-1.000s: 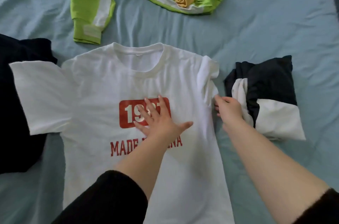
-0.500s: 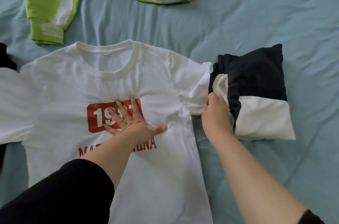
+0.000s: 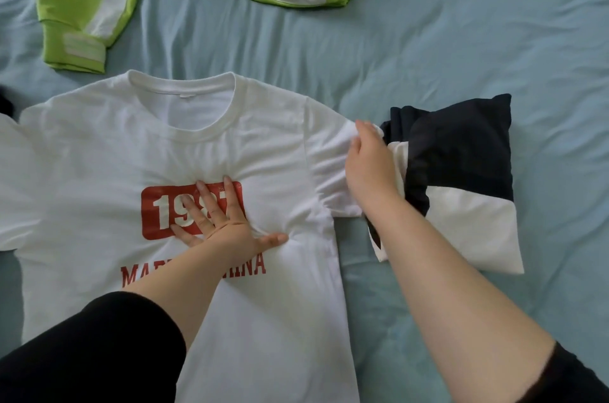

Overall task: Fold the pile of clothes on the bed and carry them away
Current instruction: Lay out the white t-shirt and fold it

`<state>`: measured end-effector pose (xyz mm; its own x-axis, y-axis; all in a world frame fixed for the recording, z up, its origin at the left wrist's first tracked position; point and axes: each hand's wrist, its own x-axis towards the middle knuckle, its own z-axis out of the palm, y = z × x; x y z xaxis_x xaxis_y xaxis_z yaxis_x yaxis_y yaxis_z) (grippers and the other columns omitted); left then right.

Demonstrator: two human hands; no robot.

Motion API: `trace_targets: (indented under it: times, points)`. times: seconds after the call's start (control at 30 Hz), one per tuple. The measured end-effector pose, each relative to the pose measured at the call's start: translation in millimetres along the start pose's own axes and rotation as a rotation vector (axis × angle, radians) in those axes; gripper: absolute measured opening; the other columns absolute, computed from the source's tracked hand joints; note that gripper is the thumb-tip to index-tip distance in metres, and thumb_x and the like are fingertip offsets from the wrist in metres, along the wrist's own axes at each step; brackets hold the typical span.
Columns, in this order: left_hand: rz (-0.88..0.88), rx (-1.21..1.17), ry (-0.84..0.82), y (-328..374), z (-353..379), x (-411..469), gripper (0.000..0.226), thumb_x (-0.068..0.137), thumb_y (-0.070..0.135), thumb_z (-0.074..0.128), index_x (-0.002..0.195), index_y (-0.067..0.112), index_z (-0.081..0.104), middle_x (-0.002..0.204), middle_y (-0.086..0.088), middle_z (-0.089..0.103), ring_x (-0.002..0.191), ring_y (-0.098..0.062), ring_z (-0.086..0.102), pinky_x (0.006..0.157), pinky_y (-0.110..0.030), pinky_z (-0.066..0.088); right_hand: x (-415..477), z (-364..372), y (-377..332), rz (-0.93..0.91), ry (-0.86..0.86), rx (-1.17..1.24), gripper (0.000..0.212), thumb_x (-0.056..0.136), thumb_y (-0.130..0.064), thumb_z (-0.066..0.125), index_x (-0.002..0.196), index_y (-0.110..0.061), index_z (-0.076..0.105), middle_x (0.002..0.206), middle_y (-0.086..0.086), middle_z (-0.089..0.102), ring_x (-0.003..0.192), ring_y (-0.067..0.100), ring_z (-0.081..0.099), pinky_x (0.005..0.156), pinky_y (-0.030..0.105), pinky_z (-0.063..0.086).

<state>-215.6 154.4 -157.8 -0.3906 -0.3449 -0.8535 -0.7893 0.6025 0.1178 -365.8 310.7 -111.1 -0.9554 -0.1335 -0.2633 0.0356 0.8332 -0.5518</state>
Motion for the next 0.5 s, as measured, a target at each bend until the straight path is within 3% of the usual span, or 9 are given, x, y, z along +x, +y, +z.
trace_targets:
  times: [0.03,0.1,0.17,0.27,0.37,0.5]
  points:
    - [0.003,-0.003,0.001,1,0,0,0.149,0.023,0.102,0.044,0.114,0.042,-0.059,0.118,-0.001,-0.071,0.104,-0.030,-0.064,0.083,-0.060,-0.036,8,-9,-6,-0.063,0.056,0.007,0.039,0.099,-0.008,0.032,0.132,-0.012,0.053,0.134,0.006,0.055,0.116,0.017,0.050,0.090,0.024,0.036]
    - [0.002,-0.003,0.005,3,0,-1,0.149,0.029,0.100,0.048,0.113,0.042,-0.059,0.115,-0.001,-0.072,0.114,-0.033,-0.059,0.090,-0.063,-0.032,35,-29,-15,-0.125,0.030,-0.082,0.044,0.090,0.000,0.036,0.124,-0.017,0.060,0.128,0.005,0.060,0.115,0.022,0.053,0.090,0.029,0.041]
    - [-0.006,0.005,0.006,4,0,-1,0.148,0.034,0.099,0.051,0.112,0.040,-0.060,0.110,-0.001,-0.073,0.125,-0.037,-0.051,0.097,-0.066,-0.027,67,-46,-17,-0.107,-0.225,-0.399,0.050,0.086,-0.002,0.043,0.127,-0.025,0.059,0.134,0.003,0.057,0.123,0.026,0.050,0.101,0.036,0.040]
    - [-0.015,0.015,0.008,5,0,-1,0.148,0.036,0.098,0.051,0.111,0.039,-0.061,0.108,-0.002,-0.073,0.128,-0.038,-0.048,0.101,-0.067,-0.023,91,-52,-17,-0.134,-0.593,-0.727,0.039,0.083,-0.020,0.062,0.120,-0.031,0.063,0.124,0.000,0.062,0.115,0.022,0.054,0.103,0.038,0.037]
    - [-0.020,0.021,0.016,5,1,0,0.148,0.035,0.098,0.051,0.111,0.039,-0.061,0.108,-0.002,-0.073,0.128,-0.039,-0.048,0.101,-0.067,-0.023,103,-49,-15,-0.253,-0.627,-0.885,0.019,0.081,-0.037,0.067,0.097,-0.028,0.067,0.102,-0.003,0.067,0.096,0.020,0.055,0.095,0.039,0.031]
    - [-0.024,0.025,0.021,5,2,0,0.149,0.034,0.099,0.051,0.111,0.039,-0.061,0.108,-0.001,-0.074,0.128,-0.038,-0.049,0.100,-0.067,-0.023,117,-67,-15,-0.309,-0.682,-0.987,0.030,0.079,-0.057,0.065,0.082,-0.027,0.065,0.080,-0.012,0.061,0.089,0.019,0.055,0.088,0.040,0.033]
